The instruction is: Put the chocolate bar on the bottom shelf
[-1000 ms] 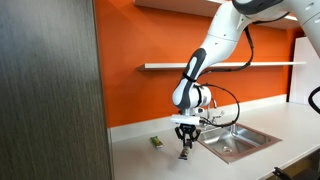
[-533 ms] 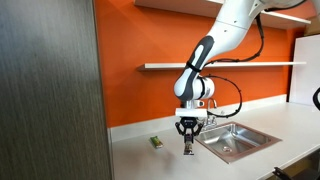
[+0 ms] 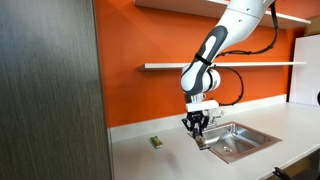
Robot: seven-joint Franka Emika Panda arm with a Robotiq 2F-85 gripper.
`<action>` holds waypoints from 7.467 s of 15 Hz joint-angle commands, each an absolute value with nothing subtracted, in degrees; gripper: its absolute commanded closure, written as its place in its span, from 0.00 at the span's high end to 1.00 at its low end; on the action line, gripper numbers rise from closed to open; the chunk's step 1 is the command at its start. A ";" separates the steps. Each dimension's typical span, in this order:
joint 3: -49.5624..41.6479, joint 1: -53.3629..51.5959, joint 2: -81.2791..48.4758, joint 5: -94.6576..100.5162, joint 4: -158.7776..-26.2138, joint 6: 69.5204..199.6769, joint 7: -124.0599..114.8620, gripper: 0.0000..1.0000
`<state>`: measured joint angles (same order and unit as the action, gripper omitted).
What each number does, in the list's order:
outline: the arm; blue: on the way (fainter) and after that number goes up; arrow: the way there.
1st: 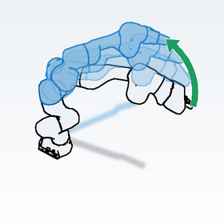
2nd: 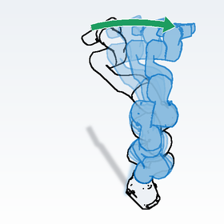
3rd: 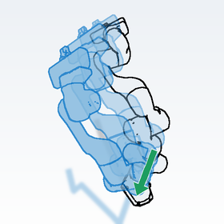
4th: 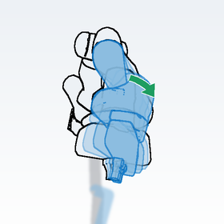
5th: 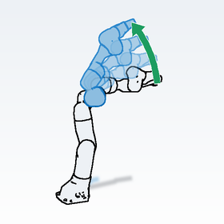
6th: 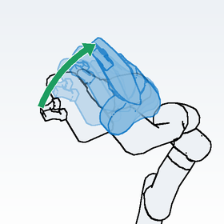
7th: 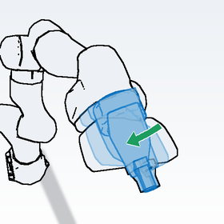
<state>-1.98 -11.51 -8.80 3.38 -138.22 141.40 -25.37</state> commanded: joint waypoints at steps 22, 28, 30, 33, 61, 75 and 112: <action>10.40 -6.25 22.85 9.00 -143.54 134.05 -24.70 0.10; 12.73 -4.10 26.29 10.24 -138.89 130.09 -24.81 0.10; 12.95 -3.77 26.56 10.26 -136.81 128.62 -24.31 0.10; 13.02 -3.29 26.15 10.38 -133.08 126.61 -23.87 0.10; 5.66 -3.34 -6.43 13.76 -82.69 102.32 -15.07 0.10; 1.93 -4.21 -21.11 12.94 -63.15 98.88 -8.51 0.10; -0.04 -3.01 -10.29 12.36 -73.82 98.77 -9.62 1.00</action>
<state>-0.17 -2.96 -16.53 12.70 -64.94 97.65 -8.30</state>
